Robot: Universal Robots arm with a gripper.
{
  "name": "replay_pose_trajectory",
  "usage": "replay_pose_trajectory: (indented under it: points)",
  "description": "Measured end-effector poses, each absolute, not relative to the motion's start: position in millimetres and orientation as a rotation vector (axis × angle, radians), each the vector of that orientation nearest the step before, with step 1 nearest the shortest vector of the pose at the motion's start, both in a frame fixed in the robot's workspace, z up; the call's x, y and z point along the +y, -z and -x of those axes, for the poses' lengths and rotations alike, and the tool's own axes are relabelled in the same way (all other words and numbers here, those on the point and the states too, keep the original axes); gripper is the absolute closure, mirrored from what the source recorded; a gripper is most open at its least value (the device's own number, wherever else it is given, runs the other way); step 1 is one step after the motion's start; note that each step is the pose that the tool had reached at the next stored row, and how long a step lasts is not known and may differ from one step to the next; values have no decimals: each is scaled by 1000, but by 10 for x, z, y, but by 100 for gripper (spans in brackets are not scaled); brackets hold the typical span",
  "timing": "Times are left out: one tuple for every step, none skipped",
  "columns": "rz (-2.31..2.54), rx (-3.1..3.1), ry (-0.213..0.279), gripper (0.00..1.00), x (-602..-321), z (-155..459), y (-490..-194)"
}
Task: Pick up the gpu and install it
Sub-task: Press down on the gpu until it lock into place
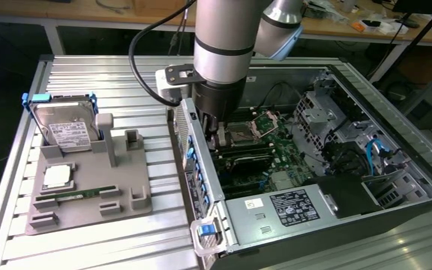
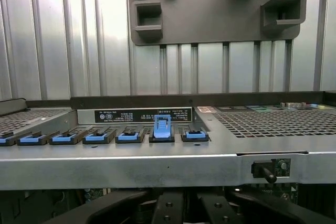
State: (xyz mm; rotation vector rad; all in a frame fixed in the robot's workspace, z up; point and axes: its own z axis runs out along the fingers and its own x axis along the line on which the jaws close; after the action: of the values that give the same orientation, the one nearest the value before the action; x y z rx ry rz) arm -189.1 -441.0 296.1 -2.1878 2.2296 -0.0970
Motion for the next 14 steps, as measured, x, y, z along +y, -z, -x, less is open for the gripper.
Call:
replay_pose_trajectory:
  points:
    - [2188,2229,97,89,-4410,1896,-2961]
    - [2188,2229,97,89,-4410,1904,-2961]
    - [2188,2229,97,89,-4410,1915,-2961]
    - [2188,2230,98,89,-4411,1926,-2962]
    - [2188,2230,97,89,-4410,1936,-2963]
    - [2188,2229,98,89,-4410,1950,-2962]
    - [2188,2230,98,89,-4410,1959,-2963]
    - [2188,2229,98,89,-4410,1964,-2962]
    - [2188,2229,98,89,-4410,1969,-2963]
    - [2188,2230,98,89,-4410,1972,-2963]
    - [2188,2229,98,89,-4410,1973,-2963]
    - [2188,2229,98,89,-4410,1973,-2963]
    - [2188,2229,98,89,-4410,1973,-2963]
    - [2187,2229,98,89,-4410,1974,-2968]
